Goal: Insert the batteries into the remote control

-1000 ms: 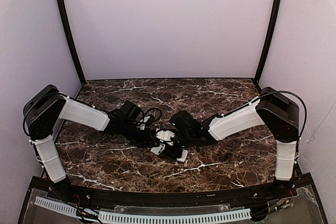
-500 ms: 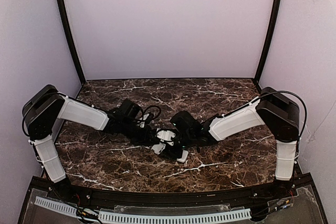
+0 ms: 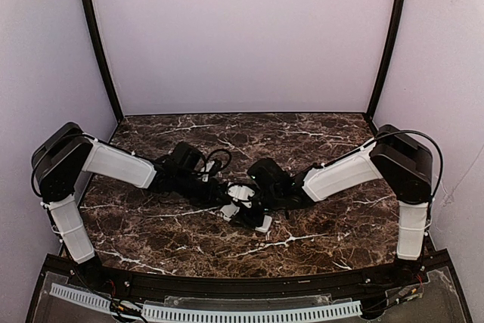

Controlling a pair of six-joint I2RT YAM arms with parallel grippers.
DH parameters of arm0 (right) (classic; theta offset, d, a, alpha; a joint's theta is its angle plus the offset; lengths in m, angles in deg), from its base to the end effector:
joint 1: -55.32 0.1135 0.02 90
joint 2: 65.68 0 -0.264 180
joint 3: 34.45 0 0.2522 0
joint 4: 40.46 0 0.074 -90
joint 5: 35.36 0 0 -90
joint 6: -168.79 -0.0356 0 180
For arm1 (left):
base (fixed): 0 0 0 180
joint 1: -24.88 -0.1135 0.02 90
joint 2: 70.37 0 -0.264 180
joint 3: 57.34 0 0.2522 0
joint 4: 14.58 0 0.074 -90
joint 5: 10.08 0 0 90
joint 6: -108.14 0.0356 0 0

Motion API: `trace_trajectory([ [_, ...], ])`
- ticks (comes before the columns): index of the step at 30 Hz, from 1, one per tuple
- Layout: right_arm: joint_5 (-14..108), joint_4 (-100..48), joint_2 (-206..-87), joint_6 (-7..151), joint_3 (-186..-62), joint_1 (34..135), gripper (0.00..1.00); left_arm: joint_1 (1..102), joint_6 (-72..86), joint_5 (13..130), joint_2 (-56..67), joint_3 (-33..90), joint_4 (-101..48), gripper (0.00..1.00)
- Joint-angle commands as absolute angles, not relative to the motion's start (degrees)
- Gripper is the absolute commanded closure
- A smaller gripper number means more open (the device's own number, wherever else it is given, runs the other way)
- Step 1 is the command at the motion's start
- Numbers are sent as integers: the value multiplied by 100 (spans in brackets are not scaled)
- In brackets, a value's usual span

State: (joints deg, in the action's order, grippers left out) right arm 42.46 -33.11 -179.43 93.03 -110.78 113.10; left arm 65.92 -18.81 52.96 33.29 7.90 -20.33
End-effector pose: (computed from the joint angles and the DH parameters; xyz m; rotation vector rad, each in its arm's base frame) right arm 0.2090 0.3457 0.1253 -1.5060 1.8896 0.6121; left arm 0.2577 -0.2458 0.1396 0.3506 2.5493 -1.1580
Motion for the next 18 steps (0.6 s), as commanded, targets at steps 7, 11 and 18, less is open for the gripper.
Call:
trace_trajectory([
  [7,4543,-3617,-17827,8898,-11038,11154,42,6609,-1834,5640,3554,539,-2416,100],
  [11,4601,-3761,-17784,8698,-10974,11157,45,6610,-1798,5710,3587,483,-2399,100],
  [18,4498,-3904,-17814,8529,-10820,11164,44,6588,-1805,5793,3682,384,-2366,100],
])
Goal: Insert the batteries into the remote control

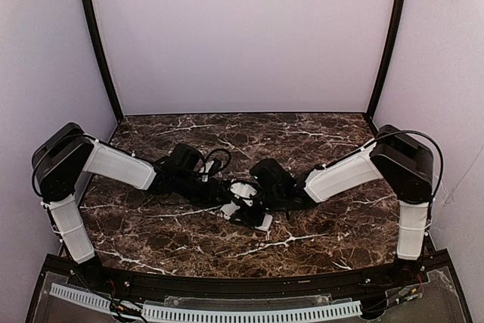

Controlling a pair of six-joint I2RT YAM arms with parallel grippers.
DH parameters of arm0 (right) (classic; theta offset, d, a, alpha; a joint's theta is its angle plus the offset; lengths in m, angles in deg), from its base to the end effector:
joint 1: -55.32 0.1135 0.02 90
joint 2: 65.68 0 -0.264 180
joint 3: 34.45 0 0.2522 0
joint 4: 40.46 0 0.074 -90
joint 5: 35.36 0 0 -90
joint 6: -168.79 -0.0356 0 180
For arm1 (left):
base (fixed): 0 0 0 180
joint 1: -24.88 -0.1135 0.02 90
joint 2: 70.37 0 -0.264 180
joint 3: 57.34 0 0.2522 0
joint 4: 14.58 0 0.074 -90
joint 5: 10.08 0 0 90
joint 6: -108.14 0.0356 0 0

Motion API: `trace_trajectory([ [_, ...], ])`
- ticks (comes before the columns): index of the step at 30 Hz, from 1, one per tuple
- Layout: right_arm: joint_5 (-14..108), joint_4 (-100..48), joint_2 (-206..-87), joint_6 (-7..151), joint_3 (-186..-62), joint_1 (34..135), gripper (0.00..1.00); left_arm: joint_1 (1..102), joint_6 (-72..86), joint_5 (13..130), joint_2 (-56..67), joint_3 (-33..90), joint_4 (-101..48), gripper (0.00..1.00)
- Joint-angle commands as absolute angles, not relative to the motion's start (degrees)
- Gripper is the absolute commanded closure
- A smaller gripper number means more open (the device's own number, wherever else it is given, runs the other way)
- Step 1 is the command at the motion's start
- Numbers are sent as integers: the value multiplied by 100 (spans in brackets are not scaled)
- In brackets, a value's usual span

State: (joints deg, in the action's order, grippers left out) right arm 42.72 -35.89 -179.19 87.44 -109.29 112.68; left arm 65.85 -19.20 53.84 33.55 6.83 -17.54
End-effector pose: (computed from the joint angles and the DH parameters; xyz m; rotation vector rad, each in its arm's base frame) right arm 0.2104 0.3421 0.1234 -1.3977 1.9530 0.6559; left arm 0.2580 -0.2448 0.1366 0.3368 2.5228 -1.1548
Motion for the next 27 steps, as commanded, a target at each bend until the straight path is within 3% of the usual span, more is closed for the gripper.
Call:
trace_trajectory([
  [1,4520,-3926,-17803,8484,-10802,11166,45,6586,-1789,5814,3693,378,-2372,100],
  [9,4970,-4082,-17891,8050,-10769,11260,54,6575,-1743,5831,3889,153,-2035,100],
  [15,5324,-4104,-17987,7888,-10813,11377,52,6575,-1744,5799,3964,37,-1823,99],
  [27,5667,-4439,-18143,7597,-10694,11470,50,6528,-1553,5845,4338,328,-2375,85],
])
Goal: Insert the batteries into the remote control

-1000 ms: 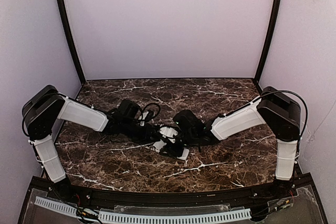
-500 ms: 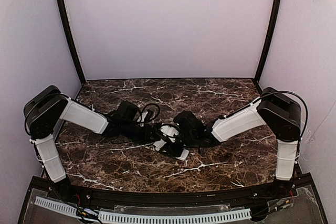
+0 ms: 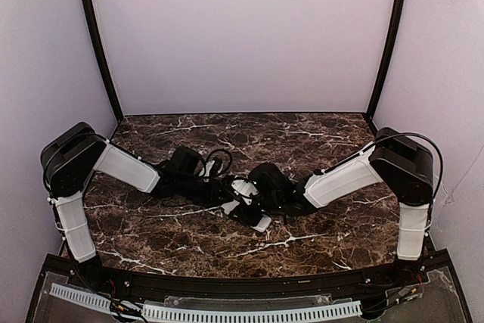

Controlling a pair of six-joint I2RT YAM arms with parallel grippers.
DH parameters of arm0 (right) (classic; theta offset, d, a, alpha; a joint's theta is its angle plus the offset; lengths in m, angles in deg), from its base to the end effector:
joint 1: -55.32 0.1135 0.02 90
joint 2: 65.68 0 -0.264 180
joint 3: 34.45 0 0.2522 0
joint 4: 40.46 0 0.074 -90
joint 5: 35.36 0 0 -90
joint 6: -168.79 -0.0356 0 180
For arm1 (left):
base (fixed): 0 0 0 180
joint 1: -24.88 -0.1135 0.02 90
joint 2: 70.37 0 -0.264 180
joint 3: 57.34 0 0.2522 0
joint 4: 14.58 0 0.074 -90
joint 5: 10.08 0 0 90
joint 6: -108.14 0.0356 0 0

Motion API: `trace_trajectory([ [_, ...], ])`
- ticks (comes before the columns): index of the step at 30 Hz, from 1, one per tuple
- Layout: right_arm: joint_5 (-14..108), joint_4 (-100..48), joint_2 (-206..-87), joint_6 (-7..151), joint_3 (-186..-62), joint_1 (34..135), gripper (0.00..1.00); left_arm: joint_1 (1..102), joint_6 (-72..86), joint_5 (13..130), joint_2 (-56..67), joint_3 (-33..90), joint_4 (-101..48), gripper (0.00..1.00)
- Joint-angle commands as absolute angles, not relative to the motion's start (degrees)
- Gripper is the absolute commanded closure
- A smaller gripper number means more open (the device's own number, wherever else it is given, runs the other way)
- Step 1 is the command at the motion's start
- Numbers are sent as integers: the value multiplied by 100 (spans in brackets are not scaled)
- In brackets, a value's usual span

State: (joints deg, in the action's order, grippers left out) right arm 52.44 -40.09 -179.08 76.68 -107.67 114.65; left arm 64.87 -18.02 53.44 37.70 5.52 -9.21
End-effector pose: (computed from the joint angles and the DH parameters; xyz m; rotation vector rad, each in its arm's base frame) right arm 0.2033 0.3454 0.1218 -1.1444 2.0546 0.5920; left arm 0.2663 -0.2441 0.1177 0.3542 2.4582 -1.1697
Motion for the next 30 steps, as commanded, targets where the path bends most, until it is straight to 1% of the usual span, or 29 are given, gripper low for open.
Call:
trace_trajectory([
  [1,5688,-4437,-18165,7573,-10701,11472,50,6513,-1546,5842,4343,332,-2385,84],
  [6,5660,-4433,-18159,7547,-10677,11479,45,6484,-1501,5776,4337,320,-2384,77],
  [9,5624,-4327,-18131,7545,-10697,11479,43,6474,-1491,5746,4331,320,-2368,76],
  [14,5596,-4172,-18047,7563,-10679,11479,34,6446,-1520,5736,4221,287,-2302,73],
  [16,5562,-4136,-18038,7582,-10670,11480,29,6439,-1520,5732,4156,277,-2275,70],
  [19,5486,-4129,-18025,7589,-10635,11474,27,6403,-1506,5695,4058,282,-2273,64],
  [22,5301,-4123,-17957,7589,-10612,11473,19,6328,-1523,5573,3935,274,-2243,60],
  [23,5267,-4102,-17932,7597,-10626,11461,18,6306,-1533,5513,3907,263,-2218,56],
  [26,5125,-3969,-17849,7575,-10725,11387,15,6226,-1524,5422,3776,279,-2237,51],
  [30,4853,-3817,-17695,7578,-10764,11205,12,6127,-1492,5351,3637,255,-2285,49],
])
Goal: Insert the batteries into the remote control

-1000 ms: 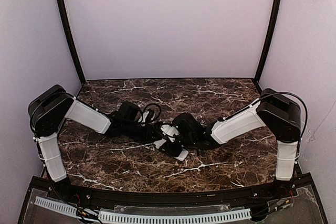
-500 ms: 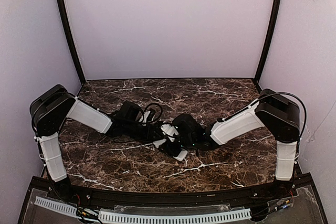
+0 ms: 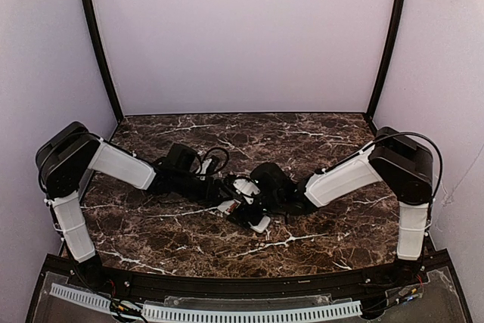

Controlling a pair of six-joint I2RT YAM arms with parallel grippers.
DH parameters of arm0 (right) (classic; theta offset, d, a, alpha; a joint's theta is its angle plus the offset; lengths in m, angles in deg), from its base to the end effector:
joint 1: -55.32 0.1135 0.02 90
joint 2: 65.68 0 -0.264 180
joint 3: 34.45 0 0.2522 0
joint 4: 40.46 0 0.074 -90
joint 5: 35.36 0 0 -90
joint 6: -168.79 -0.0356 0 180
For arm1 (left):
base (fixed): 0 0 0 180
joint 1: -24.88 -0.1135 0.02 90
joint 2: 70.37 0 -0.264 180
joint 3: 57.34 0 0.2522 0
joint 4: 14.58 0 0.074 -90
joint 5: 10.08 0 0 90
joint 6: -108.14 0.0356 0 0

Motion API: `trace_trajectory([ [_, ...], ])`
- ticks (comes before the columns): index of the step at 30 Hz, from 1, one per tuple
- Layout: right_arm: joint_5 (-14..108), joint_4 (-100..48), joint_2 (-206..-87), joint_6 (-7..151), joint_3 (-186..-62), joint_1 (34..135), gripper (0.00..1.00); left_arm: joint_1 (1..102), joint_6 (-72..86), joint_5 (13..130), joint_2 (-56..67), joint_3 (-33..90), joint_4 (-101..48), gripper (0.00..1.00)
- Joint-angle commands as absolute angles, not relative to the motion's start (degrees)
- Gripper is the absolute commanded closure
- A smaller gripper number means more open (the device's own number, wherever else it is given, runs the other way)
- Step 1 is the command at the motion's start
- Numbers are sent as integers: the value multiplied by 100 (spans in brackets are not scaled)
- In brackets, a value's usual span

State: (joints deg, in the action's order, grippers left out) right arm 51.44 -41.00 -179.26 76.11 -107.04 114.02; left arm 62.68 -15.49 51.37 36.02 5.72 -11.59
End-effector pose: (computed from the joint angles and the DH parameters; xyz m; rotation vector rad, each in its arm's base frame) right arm 0.2058 0.3422 0.1190 -1.1323 2.0640 0.6111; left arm 0.2726 -0.2330 0.1256 0.3787 2.4467 -1.1721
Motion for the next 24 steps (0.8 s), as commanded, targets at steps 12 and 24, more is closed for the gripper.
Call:
trace_trajectory([
  [12,4056,-3803,-17523,7853,-10603,10943,14,5986,-1286,5321,3592,190,-2299,52],
  [24,3959,-3400,-17484,8251,-10571,10940,18,6033,-1186,5251,3784,349,-2466,60],
])
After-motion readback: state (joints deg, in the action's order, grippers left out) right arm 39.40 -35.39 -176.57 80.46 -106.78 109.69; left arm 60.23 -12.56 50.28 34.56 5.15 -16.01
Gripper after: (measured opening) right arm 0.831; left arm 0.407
